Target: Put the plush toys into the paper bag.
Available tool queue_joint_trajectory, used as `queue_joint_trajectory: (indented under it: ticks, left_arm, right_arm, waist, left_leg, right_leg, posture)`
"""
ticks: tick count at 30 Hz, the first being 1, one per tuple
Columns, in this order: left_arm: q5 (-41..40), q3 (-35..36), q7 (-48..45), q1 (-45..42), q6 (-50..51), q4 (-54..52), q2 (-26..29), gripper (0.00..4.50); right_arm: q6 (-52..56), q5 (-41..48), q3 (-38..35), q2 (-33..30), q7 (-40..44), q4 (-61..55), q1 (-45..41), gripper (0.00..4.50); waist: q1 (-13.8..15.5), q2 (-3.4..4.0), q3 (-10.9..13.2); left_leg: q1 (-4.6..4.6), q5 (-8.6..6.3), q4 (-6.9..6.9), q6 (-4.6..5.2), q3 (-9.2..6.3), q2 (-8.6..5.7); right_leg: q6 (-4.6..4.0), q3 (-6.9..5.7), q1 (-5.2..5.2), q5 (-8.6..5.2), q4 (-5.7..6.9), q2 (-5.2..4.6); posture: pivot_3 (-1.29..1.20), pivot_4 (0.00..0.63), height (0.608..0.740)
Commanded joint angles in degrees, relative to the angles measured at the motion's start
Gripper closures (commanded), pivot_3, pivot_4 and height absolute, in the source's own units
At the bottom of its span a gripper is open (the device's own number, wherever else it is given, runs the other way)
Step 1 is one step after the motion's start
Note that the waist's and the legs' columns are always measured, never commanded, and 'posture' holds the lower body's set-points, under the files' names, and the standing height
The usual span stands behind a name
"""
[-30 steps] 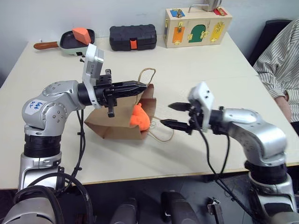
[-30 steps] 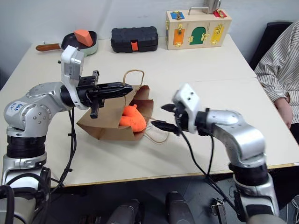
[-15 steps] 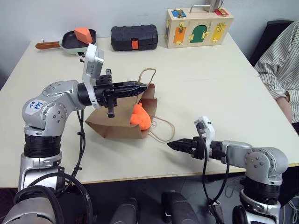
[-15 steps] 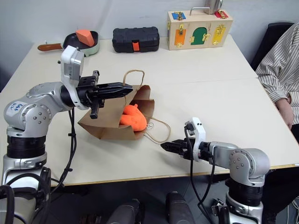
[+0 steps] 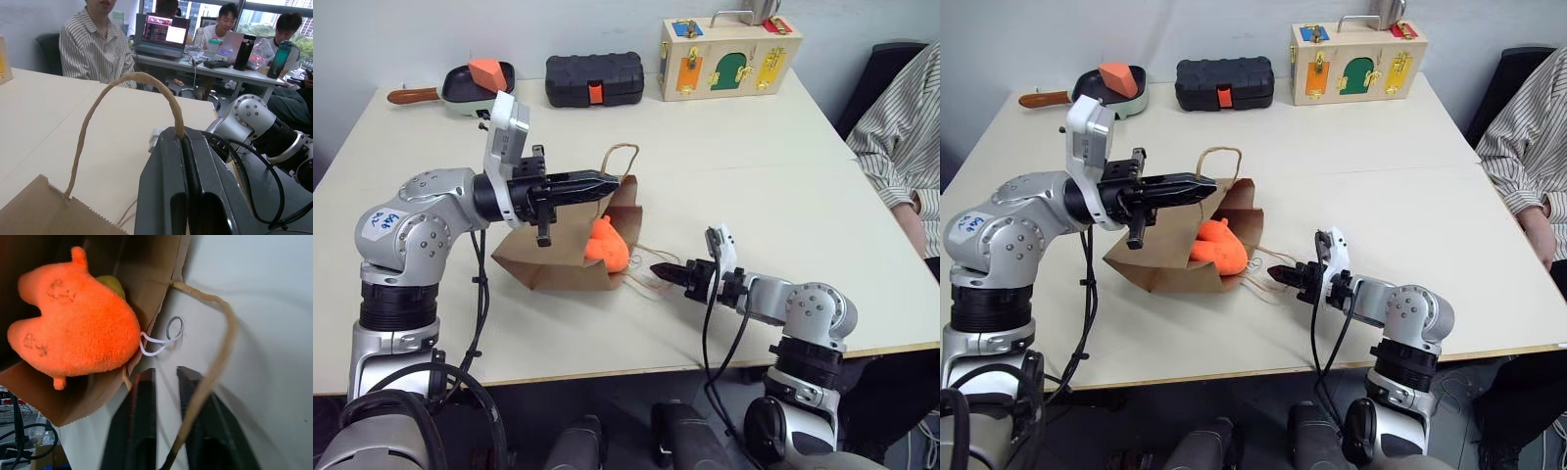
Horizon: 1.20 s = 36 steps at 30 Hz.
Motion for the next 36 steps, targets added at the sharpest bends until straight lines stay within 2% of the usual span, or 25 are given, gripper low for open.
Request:
queue_joint_trajectory:
  ticks: [1,4,10,13,16,20,25,31,34,36]
  left_arm:
    - [0.0,1.9,0.6,0.0,-1.1,-1.2,0.2,4.5]
    - [0.6,2.5,2.1,-0.8,-2.6,0.2,-0.8,4.5]
    - [0.4,5.1,6.1,-5.6,-4.5,4.9,-4.2,4.5]
    - [1.8,5.1,7.5,-6.8,-6.0,7.0,-5.7,4.5]
    - [2.4,5.0,8.3,-6.6,-7.1,7.9,-7.0,4.5]
    - [4.5,4.0,9.1,-5.3,-9.2,8.3,-8.9,4.5]
    - [7.5,2.3,10.0,-3.2,-11.6,9.5,-11.6,4.5]
    - [7.9,3.4,9.9,-2.2,-10.7,9.0,-9.7,4.5]
    - [6.9,4.7,10.3,-1.3,-9.5,7.6,-8.3,3.92]
    - [5.3,5.7,10.3,-0.9,-8.0,5.9,-7.7,3.33]
  right_arm:
    - [0.3,3.6,-0.2,-3.4,1.8,-6.5,0.1,4.48]
    - [1.5,7.7,-2.0,-8.1,4.1,-10.9,-3.0,4.48]
    - [3.6,19.8,-10.6,-17.9,7.1,-8.4,-18.1,4.48]
    - [3.6,24.0,-10.0,-22.3,6.1,-6.5,-23.0,4.48]
    - [3.6,27.7,-9.2,-23.2,3.9,-5.3,-25.1,4.48]
    - [1.9,26.6,-4.2,-24.6,2.8,-9.6,-21.5,4.48]
    - [-8.2,20.6,2.8,-26.5,2.6,-13.1,-14.4,4.48]
    - [-16.4,21.3,5.5,-27.9,6.3,-15.8,-13.3,4.48]
    - [-19.6,20.9,6.5,-28.3,6.8,-16.2,-12.1,4.5]
    - [-21.8,20.4,7.5,-28.9,7.5,-16.6,-11.3,4.1]
  waist:
    - [0.0,0.0,0.0]
    - [0.0,0.01,0.0]
    - [0.1,0.03,0.0]
    - [0.1,0.04,0.0]
    - [0.1,0.01,0.0]
    - [0.1,0.01,0.0]
    - [0.3,0.0,0.0]
    - [0.1,0.0,0.0]
    - [0.1,0.0,0.0]
    - [0.2,0.0,0.0]
  left_leg:
    - [0.0,0.0,0.0,0.0,0.0,0.0]
    - [-0.02,0.0,0.01,0.0,0.0,0.0]
    - [-0.04,0.0,0.0,0.01,0.03,0.02]
    - [-0.07,0.0,-0.03,0.02,0.01,0.02]
    - [-0.05,-0.01,-0.05,0.03,-0.04,0.02]
    - [-0.13,0.01,-0.02,0.05,0.02,0.02]
    - [-0.14,0.0,0.01,0.07,0.04,-0.01]
    - [-0.16,0.02,0.01,0.09,0.04,-0.01]
    - [-0.14,0.02,-0.01,0.08,0.04,0.01]
    - [-0.15,0.02,0.0,0.09,0.03,0.01]
  right_leg:
    - [0.0,0.0,0.0,0.0,-0.01,0.0]
    - [0.0,0.01,0.0,0.0,-0.03,0.0]
    - [0.0,-0.02,0.0,0.0,-0.1,0.0]
    - [0.0,-0.03,0.0,0.0,-0.16,-0.01]
    - [0.0,-0.04,0.02,0.0,-0.15,-0.01]
    - [0.0,-0.02,-0.01,0.0,-0.19,-0.03]
    - [0.0,0.0,0.02,0.0,-0.22,-0.06]
    - [0.0,-0.03,-0.02,0.0,-0.21,-0.06]
    - [0.0,-0.03,-0.02,0.0,-0.21,-0.06]
    - [0.0,-0.03,-0.02,0.0,-0.22,-0.06]
  posture:
    - [0.0,0.15,0.74]
    - [0.0,0.15,0.74]
    - [0.0,0.15,0.74]
    - [0.0,0.15,0.74]
    - [0.0,0.15,0.74]
    - [0.0,0.15,0.74]
    - [0.0,0.15,0.74]
    - [0.0,0.15,0.74]
    - [0.0,0.15,0.74]
    - [0.0,0.15,0.74]
